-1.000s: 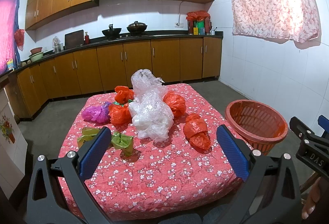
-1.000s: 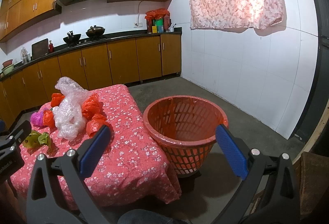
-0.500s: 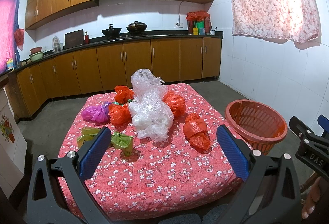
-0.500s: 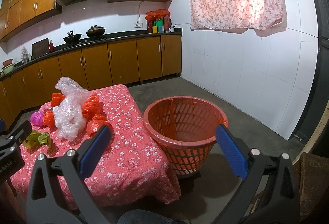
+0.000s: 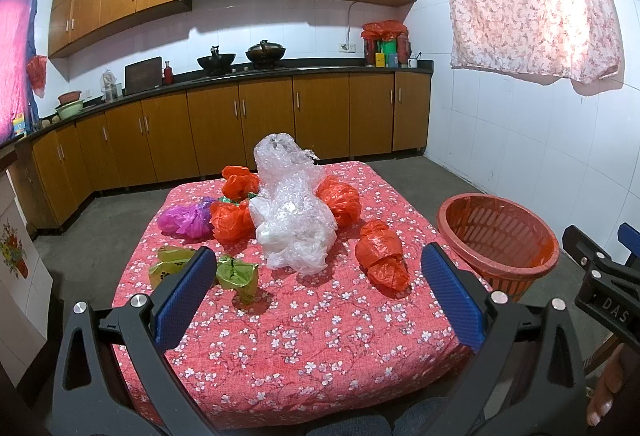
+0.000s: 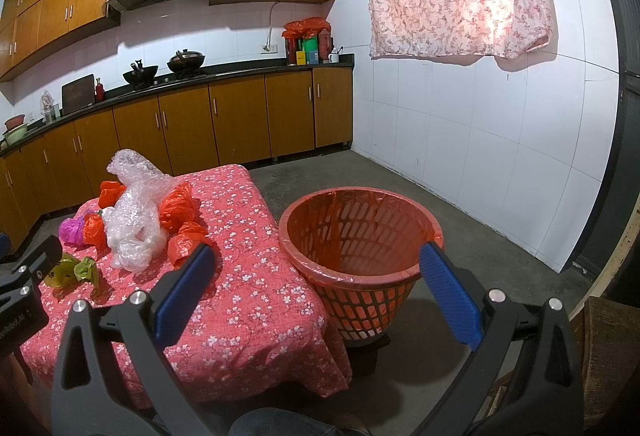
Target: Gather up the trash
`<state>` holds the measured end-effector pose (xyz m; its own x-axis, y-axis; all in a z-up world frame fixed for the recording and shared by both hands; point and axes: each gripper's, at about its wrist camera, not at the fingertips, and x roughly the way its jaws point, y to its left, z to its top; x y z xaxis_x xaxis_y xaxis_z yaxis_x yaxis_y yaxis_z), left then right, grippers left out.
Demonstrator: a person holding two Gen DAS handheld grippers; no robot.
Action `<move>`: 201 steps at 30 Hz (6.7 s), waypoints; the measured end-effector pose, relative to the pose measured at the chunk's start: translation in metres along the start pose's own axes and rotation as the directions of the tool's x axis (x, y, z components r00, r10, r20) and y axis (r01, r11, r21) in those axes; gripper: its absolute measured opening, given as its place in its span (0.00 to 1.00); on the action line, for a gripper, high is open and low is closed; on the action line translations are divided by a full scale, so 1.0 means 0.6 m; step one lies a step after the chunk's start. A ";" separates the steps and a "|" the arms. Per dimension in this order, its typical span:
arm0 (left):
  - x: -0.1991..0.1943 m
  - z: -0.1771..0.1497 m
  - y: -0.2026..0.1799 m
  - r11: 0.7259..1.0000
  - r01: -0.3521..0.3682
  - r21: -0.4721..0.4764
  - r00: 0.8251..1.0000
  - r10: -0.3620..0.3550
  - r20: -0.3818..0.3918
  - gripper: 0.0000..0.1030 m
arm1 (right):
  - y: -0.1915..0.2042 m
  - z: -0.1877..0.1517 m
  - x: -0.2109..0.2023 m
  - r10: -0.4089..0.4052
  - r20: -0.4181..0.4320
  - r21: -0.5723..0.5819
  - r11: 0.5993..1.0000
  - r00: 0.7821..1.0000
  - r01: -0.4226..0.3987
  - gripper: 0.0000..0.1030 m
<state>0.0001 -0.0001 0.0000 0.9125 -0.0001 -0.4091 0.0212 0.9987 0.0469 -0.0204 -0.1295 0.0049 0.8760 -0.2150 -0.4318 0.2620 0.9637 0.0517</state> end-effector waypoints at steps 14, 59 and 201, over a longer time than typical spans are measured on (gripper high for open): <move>-0.005 -0.005 -0.011 1.000 0.000 -0.001 1.000 0.000 -0.003 0.98 | 0.000 -0.002 0.001 0.000 0.000 -0.001 1.000 1.000 0.000 0.96; 0.084 -0.071 0.151 0.972 -0.214 -0.098 0.966 0.196 -0.169 0.98 | 0.099 -0.023 0.151 0.209 -0.149 -0.081 0.972 0.967 -0.222 0.91; 0.371 0.057 -0.308 0.858 0.512 0.045 0.822 -0.474 -0.317 0.52 | -0.213 0.067 0.386 0.061 -0.158 0.128 0.991 0.986 -0.041 0.62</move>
<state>0.2129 -0.1866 -0.0688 0.6104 -0.4568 -0.6471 0.5033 0.8545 -0.1285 0.1652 -0.3090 -0.0658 0.8154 -0.1284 -0.5645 0.2761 0.9433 0.1843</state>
